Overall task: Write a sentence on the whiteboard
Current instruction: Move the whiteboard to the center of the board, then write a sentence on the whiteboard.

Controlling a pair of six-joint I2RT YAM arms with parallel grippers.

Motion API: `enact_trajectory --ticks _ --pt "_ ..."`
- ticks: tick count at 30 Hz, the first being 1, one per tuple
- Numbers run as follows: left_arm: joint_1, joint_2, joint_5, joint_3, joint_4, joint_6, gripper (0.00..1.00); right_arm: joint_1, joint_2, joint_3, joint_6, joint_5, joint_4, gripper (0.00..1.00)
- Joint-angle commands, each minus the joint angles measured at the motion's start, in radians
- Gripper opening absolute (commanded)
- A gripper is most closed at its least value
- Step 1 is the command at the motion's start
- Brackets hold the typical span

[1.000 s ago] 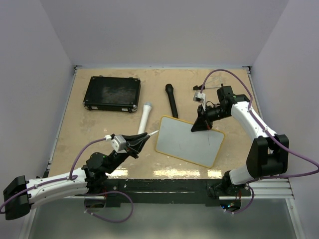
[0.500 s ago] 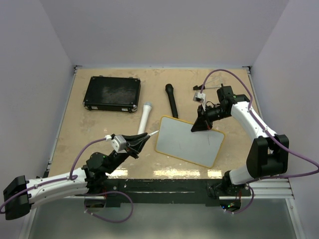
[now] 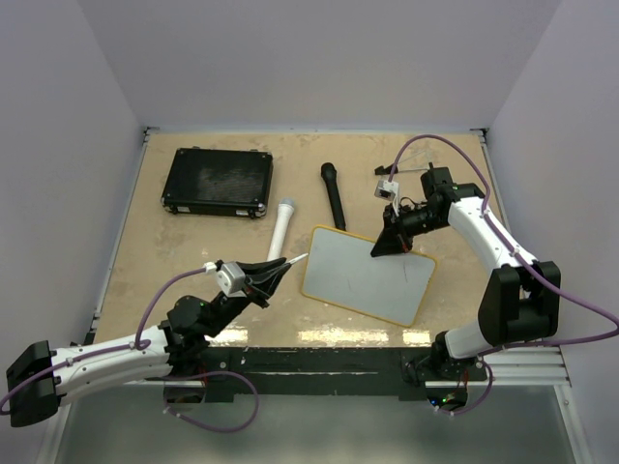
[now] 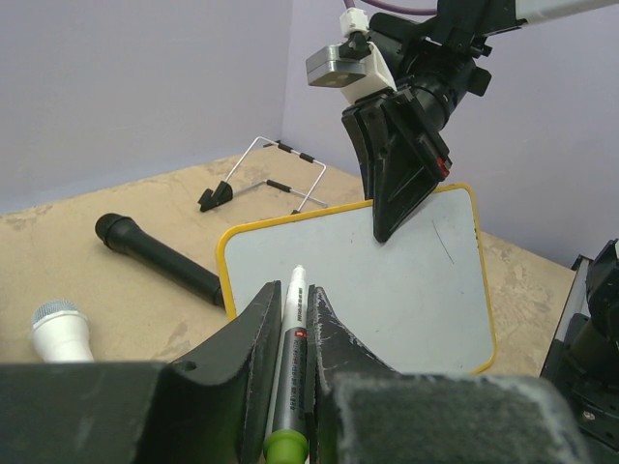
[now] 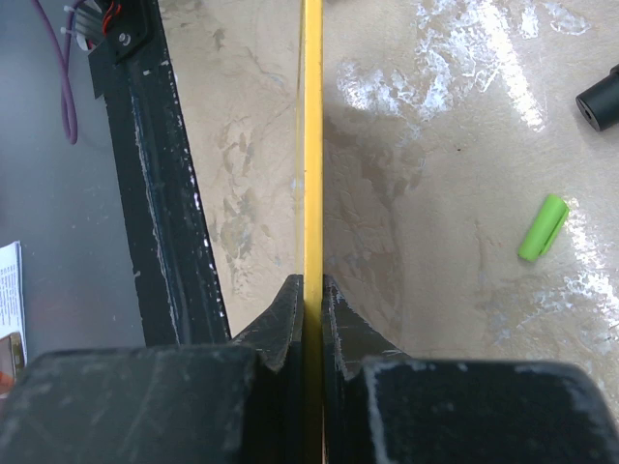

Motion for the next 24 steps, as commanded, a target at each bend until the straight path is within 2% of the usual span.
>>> enact_trajectory --ticks 1,24 --pt "-0.001 -0.003 0.002 0.03 0.048 0.029 0.0 0.002 -0.023 -0.003 -0.089 -0.002 0.026 0.0" --pt "-0.001 -0.017 -0.021 0.019 0.066 0.035 0.0 0.002 -0.021 0.001 -0.097 -0.005 0.014 0.0"
